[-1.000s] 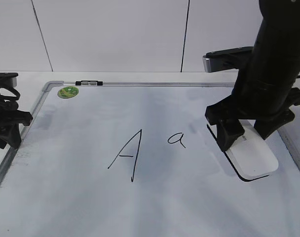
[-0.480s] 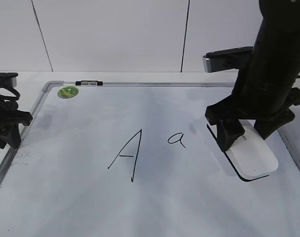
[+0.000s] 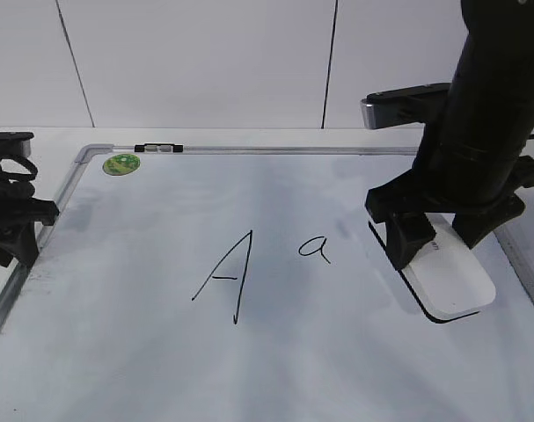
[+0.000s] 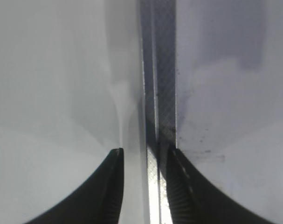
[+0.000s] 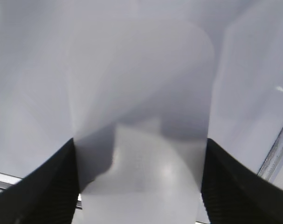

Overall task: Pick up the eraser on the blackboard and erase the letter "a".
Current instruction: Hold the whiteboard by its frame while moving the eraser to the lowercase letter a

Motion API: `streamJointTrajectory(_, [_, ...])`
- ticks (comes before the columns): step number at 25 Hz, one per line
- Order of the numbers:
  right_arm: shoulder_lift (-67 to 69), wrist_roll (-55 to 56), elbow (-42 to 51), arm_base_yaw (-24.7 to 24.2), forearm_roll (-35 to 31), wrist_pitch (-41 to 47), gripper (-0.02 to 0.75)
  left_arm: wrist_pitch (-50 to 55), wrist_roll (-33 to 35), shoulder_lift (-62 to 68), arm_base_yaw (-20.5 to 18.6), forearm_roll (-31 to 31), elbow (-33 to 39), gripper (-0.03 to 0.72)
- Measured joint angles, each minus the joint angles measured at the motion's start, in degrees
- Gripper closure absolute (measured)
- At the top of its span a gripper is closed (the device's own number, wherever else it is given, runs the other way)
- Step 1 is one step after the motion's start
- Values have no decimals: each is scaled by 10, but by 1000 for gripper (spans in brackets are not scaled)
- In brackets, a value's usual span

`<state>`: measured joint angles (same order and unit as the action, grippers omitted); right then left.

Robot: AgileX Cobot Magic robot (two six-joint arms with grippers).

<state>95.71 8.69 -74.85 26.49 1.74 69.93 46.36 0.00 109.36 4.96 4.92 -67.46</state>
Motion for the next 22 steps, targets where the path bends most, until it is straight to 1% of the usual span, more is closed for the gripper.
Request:
streamJointTrajectory(6, [0, -1, 0, 0, 0, 0, 178, 5, 0, 2, -1, 0, -3, 464])
streamJointTrajectory(8, [0, -1, 0, 0, 0, 0, 178, 5, 0, 2, -1, 4, -3, 524])
streamJointTrajectory(11, [0, -1, 0, 0, 0, 0, 178, 6, 0, 2, -1, 4, -3, 652])
streamJointTrajectory(12, [0, -1, 0, 0, 1, 0, 178, 6, -5, 2, -1, 7, -3, 665])
streamJointTrajectory(22, [3, -9, 0, 0, 1, 0, 178, 7, -10, 2, -1, 8, -3, 672])
